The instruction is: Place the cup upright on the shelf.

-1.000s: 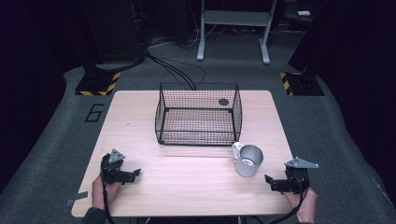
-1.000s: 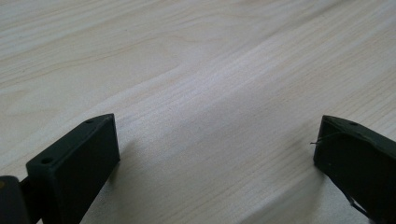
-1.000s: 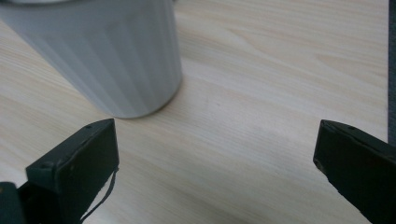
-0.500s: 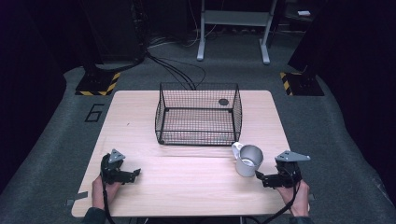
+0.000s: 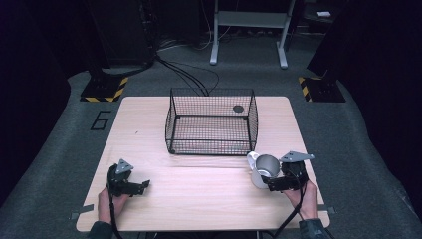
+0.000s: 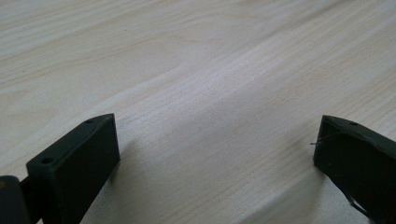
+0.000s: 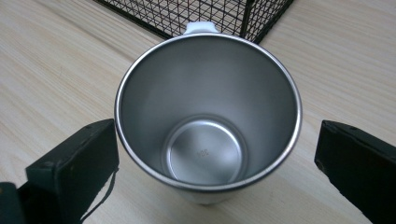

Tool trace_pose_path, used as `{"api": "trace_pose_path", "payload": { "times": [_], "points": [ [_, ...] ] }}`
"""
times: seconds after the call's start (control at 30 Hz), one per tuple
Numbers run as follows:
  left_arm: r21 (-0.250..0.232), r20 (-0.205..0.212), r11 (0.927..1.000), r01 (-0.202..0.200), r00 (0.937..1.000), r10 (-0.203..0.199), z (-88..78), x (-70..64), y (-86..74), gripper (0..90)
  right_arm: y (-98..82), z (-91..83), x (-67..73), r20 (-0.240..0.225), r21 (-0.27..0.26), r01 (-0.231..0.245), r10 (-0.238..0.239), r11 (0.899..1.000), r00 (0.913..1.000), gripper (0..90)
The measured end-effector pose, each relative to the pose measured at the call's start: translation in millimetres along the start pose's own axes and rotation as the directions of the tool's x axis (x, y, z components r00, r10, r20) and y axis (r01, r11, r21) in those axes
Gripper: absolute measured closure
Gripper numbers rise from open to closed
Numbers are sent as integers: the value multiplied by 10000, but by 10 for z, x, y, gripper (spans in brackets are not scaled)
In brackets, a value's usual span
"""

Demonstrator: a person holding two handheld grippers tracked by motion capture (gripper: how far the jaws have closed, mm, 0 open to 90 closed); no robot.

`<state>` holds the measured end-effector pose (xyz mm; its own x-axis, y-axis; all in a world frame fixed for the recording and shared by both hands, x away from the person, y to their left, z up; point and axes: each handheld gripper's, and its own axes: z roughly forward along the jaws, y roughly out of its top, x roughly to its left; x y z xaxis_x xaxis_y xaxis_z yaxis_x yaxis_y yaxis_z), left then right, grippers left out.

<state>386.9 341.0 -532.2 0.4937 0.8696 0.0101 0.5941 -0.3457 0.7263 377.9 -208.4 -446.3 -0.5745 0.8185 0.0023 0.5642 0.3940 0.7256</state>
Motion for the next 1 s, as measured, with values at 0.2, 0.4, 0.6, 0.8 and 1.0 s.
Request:
{"api": "trace_pose_path", "payload": {
  "times": [0.2, 0.4, 0.6, 0.8, 1.0],
  "points": [
    [2, 9, 10000, -2, 10000, 2, 0, 0, 0, 2, 76, 84, 24, -57, 84, 134, -134, 9999, 9999, 0],
    [5, -2, 10000, -16, 10000, 16, 0, 1, 0, 1, 133, 161, 43, -108, 260, 235, -232, 9994, 9997, 0],
    [-1, 0, 10000, -1, 10000, 1, 0, 0, 0, 1, 158, 234, 66, -6, 320, 63, -63, 9995, 10000, 3],
    [-2, 11, 10000, -4, 10000, 4, 1, 0, 0, 1, 150, 227, 48, 92, 335, 315, -319, 9989, 9994, 42],
    [-1, 11, 10000, -6, 10000, 6, 1, 0, 0, 1, 148, 232, 77, 232, 383, 151, -160, 9992, 9996, 47]
  ]
}}
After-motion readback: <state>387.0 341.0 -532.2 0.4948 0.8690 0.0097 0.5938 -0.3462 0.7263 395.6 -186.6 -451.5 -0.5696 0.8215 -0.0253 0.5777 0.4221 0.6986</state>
